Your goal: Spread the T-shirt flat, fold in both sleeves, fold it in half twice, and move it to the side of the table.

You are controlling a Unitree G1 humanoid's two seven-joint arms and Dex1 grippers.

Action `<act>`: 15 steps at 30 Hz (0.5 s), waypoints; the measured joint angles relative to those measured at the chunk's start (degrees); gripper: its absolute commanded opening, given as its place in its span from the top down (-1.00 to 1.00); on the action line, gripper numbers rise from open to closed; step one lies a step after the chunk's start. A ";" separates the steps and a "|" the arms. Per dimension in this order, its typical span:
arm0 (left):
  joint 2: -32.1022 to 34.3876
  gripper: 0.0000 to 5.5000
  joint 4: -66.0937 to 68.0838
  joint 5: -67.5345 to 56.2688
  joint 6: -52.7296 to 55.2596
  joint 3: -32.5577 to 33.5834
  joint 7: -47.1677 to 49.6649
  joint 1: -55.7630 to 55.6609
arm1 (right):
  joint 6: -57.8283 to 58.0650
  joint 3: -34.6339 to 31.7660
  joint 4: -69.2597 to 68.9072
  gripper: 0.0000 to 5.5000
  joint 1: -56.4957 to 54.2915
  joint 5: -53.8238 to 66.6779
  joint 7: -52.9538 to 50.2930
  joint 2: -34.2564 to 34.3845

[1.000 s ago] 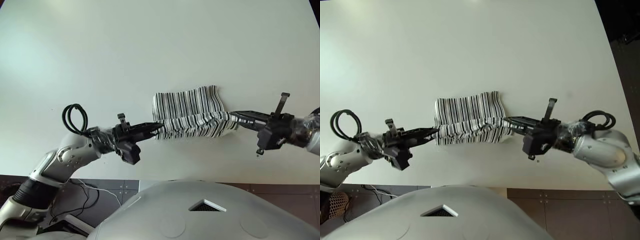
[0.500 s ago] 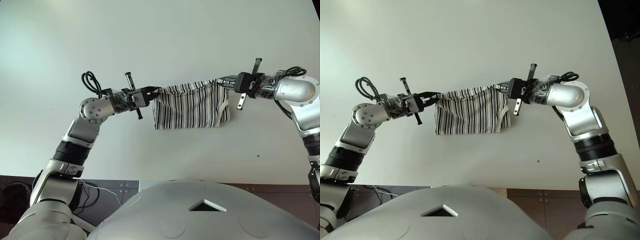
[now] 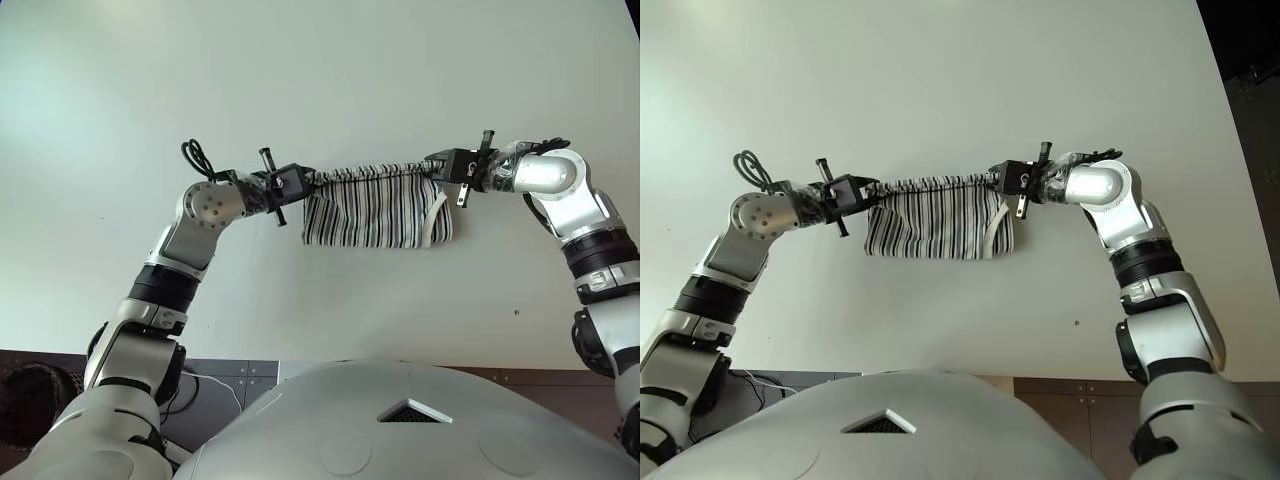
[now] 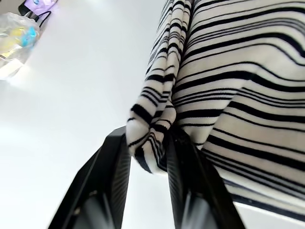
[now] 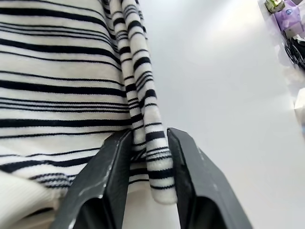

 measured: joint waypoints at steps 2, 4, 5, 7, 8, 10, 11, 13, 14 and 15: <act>-1.81 0.45 0.43 0.04 0.34 1.11 2.14 -0.11 | 0.24 -1.96 1.56 0.51 0.06 0.59 -2.01 0.92; -3.18 0.45 -0.57 -1.79 1.18 2.55 2.10 -0.09 | 1.33 -4.46 1.90 0.51 0.15 2.48 -3.18 1.64; -3.73 0.45 -1.21 -2.25 2.23 2.72 1.95 -0.08 | 2.56 -6.16 2.04 0.51 0.26 4.37 -3.85 2.61; -4.89 0.45 -1.33 -4.01 5.26 3.46 1.68 0.22 | 5.30 -8.98 2.31 0.51 0.26 7.11 -4.47 4.39; -5.99 0.45 -1.10 -5.30 8.15 4.57 1.74 0.27 | 7.09 -10.59 2.56 0.51 0.26 9.00 -5.03 5.60; -8.23 0.45 -0.41 -8.22 13.73 6.97 2.33 -0.25 | 9.40 -12.81 2.93 0.51 0.27 10.78 -6.46 7.30; -9.39 0.45 -0.16 -9.38 16.12 8.21 2.90 -1.11 | 10.24 -13.63 2.87 0.51 0.26 11.31 -7.33 8.04; -10.89 0.45 0.07 -11.38 18.06 10.36 3.79 -3.20 | 11.12 -14.83 1.54 0.51 0.79 11.94 -8.64 9.16; -11.83 0.45 -0.18 -12.86 18.19 11.61 4.02 -4.64 | 11.29 -14.98 -0.33 0.51 1.70 12.47 -8.99 9.86; -12.27 0.45 -1.24 -13.58 18.33 11.86 3.73 -4.75 | 11.38 -14.97 -1.71 0.51 2.72 12.46 -9.30 10.14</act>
